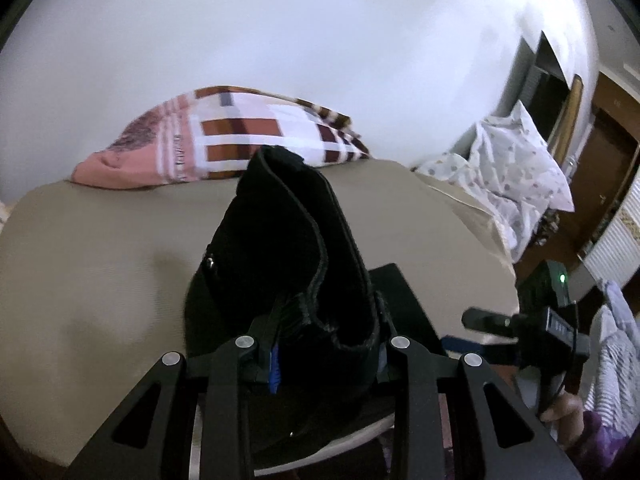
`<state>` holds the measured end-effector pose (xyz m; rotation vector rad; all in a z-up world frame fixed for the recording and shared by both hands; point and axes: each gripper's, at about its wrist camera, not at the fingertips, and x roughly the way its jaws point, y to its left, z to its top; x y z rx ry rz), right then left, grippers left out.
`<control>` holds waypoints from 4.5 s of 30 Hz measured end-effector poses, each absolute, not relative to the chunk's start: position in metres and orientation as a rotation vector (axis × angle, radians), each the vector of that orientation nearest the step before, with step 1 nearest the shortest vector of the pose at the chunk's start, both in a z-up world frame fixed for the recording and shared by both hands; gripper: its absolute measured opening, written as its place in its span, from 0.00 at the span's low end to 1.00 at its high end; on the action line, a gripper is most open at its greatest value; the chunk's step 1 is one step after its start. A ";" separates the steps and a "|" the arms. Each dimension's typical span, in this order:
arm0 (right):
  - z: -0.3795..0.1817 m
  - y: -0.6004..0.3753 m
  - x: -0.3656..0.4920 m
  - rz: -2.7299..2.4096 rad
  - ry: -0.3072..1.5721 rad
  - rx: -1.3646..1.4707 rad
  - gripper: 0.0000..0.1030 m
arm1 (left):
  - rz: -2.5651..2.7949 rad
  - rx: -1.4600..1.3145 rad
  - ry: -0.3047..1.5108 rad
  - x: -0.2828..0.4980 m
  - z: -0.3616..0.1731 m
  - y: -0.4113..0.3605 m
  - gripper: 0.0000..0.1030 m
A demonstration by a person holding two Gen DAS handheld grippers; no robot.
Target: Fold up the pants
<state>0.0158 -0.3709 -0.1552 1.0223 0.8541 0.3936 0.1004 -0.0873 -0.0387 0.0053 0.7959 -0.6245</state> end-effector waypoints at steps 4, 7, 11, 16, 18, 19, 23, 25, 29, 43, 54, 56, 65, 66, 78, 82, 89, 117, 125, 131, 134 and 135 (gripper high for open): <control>-0.151 -0.400 0.011 0.351 0.810 1.053 1.00 | -0.664 0.033 0.820 0.102 -0.046 -0.116 0.30; -0.151 -0.419 0.007 0.317 0.785 1.086 1.00 | -0.690 0.038 0.852 0.104 -0.056 -0.138 0.30; -0.156 -0.434 0.004 0.296 0.770 1.123 1.00 | -0.727 0.033 0.905 0.110 -0.071 -0.165 0.30; -0.160 -0.435 0.007 0.306 0.771 1.141 1.00 | -0.782 0.022 0.965 0.110 -0.086 -0.191 0.30; -0.160 -0.433 0.008 0.320 0.771 1.142 1.00 | -0.796 0.025 0.977 0.109 -0.090 -0.199 0.30; -0.160 -0.431 0.009 0.324 0.772 1.138 1.00 | -0.801 0.026 0.984 0.109 -0.092 -0.204 0.30; -0.162 -0.433 0.007 0.321 0.765 1.154 1.00 | -0.818 0.041 1.001 0.108 -0.097 -0.222 0.30; -0.165 -0.437 0.006 0.308 0.756 1.165 1.00 | -0.825 0.052 1.002 0.107 -0.098 -0.230 0.30; -0.167 -0.446 0.002 0.291 0.736 1.198 1.00 | -0.862 0.113 1.029 0.105 -0.112 -0.251 0.31; -0.150 -0.458 -0.010 0.349 0.664 1.271 1.00 | -0.864 -0.100 0.807 0.106 -0.040 -0.136 0.83; -0.158 -0.404 0.008 0.504 0.828 1.161 0.96 | -0.541 -0.019 0.936 0.102 -0.122 -0.012 0.84; -0.162 -0.395 0.006 0.499 0.867 1.157 0.95 | -0.535 -0.052 0.954 0.098 -0.134 -0.003 0.84; -0.179 -0.391 -0.004 0.417 0.938 1.195 0.94 | -0.569 -0.094 0.986 0.096 -0.141 -0.009 0.84; -0.181 -0.392 -0.002 0.412 0.933 1.198 0.94 | -0.574 -0.098 0.993 0.095 -0.142 -0.010 0.84; -0.170 -0.368 0.022 0.365 0.935 0.872 0.46 | -0.559 -0.201 1.061 0.100 -0.153 -0.005 0.84; -0.188 -0.380 0.024 0.294 0.969 0.913 0.17 | -0.548 -0.203 1.064 0.100 -0.153 -0.004 0.84; -0.159 -0.392 0.001 0.406 0.833 1.081 0.14 | -0.546 -0.248 1.068 0.100 -0.150 0.000 0.84; -0.189 -0.465 -0.025 0.370 0.837 1.244 0.45 | -0.668 -0.069 1.095 0.101 -0.183 -0.084 0.84; -0.199 -0.449 -0.003 0.454 0.915 1.196 0.56 | -0.648 -0.049 1.117 0.098 -0.186 -0.086 0.84; -0.208 -0.440 0.006 0.457 0.958 1.166 0.62 | -0.639 -0.055 1.128 0.097 -0.187 -0.085 0.84; -0.200 -0.431 0.011 0.454 0.991 1.073 0.68 | -0.634 -0.053 1.131 0.097 -0.187 -0.084 0.84; -0.195 -0.427 0.014 0.460 1.000 1.031 0.71 | -0.632 -0.055 1.132 0.097 -0.187 -0.083 0.84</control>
